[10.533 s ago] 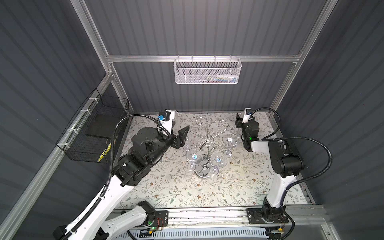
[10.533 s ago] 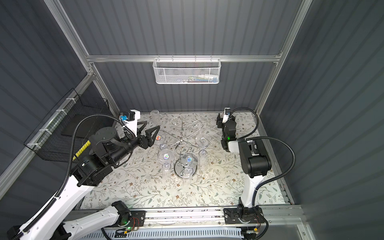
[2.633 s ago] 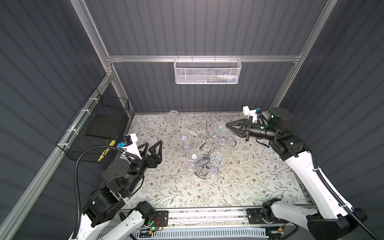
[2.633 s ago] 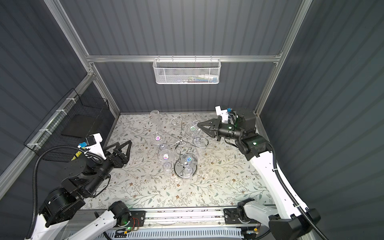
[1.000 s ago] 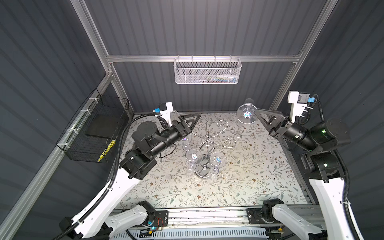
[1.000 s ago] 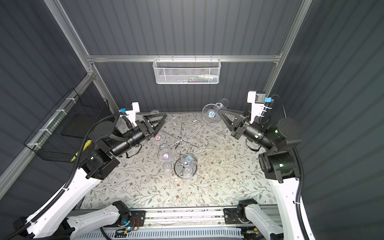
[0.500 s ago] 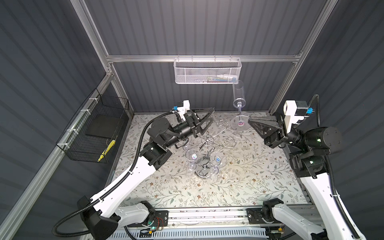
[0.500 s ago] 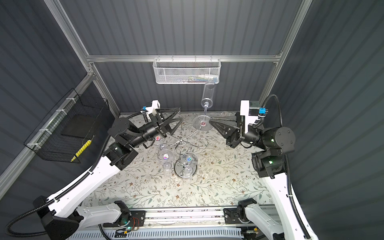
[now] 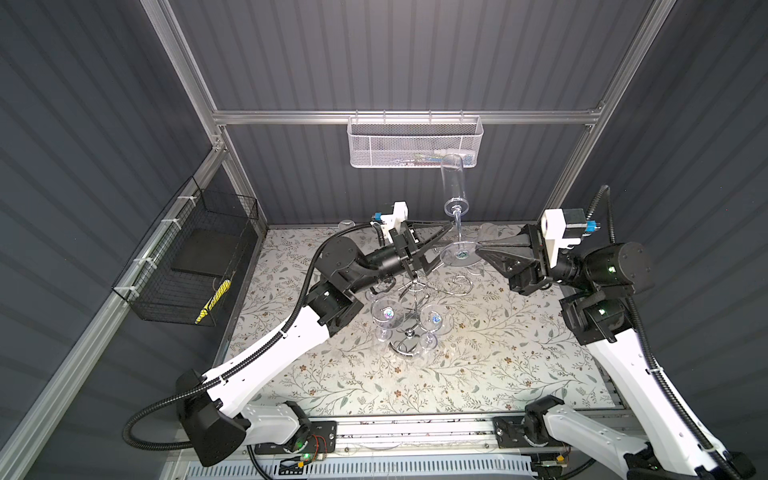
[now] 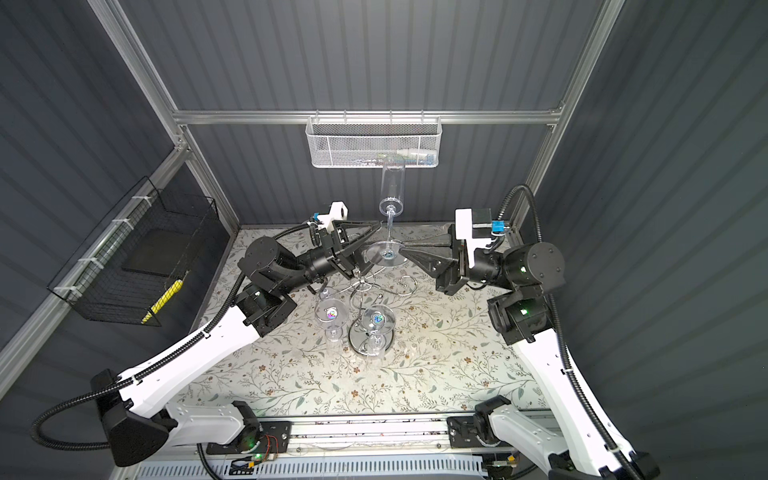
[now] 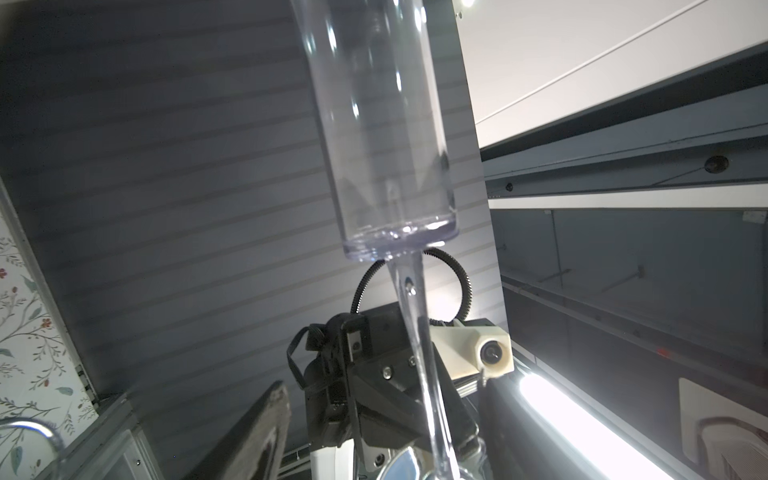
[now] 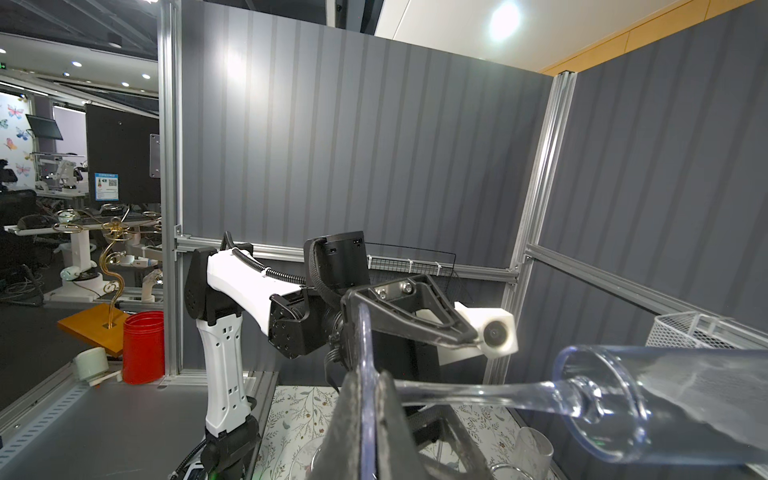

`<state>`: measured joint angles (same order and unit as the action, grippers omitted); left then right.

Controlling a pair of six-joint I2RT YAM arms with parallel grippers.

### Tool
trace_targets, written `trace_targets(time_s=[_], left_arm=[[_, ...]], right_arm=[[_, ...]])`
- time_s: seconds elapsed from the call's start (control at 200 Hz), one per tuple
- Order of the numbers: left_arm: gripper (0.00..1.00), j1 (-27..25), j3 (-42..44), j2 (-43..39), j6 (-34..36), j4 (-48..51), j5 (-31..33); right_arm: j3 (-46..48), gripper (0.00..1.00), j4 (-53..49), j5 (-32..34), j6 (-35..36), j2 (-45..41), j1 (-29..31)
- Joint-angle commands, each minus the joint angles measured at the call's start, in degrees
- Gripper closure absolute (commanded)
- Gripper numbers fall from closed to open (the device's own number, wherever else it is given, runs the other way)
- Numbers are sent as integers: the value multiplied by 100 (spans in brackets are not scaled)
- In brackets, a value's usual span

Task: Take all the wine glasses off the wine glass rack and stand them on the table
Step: 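Grasp the flute glass stem with the left gripper beside the right gripper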

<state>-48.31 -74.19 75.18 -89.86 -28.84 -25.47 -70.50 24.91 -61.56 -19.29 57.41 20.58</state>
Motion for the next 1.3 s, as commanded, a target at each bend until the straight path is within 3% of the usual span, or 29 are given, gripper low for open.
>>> trace_targets(time_s=[0.0, 0.235, 0.445, 0.685, 1.026, 1.166, 1.191, 1.201, 1.296], left_arm=[[29, -127, -214, 99, -29, -570, -199], [39, -255, -158, 246, -77, -881, -215], [62, -266, -17, 120, 48, -693, -75], [82, -275, -7, 111, 55, -693, -34], [99, -268, 65, 67, 63, -744, 65], [100, -268, 68, 43, 111, -737, 78], [100, -272, 71, 24, 145, -725, 83], [100, -270, 72, 17, 162, -721, 86], [100, -270, -20, -102, 597, -438, 181]], right_arm=[[-3, 100, 460, -114, 191, 6, 98], [17, 100, 369, -146, 361, 45, 221], [46, 100, 152, -155, 539, -36, 254], [131, 100, -28, -171, 687, -106, 280], [177, 100, -448, -59, 993, -238, 289], [405, 35, -417, 545, 1040, -476, 298], [464, 9, -317, 661, 958, -537, 298], [499, 3, -264, 709, 919, -562, 293], [742, 1, 238, 1413, 433, -789, 295]])
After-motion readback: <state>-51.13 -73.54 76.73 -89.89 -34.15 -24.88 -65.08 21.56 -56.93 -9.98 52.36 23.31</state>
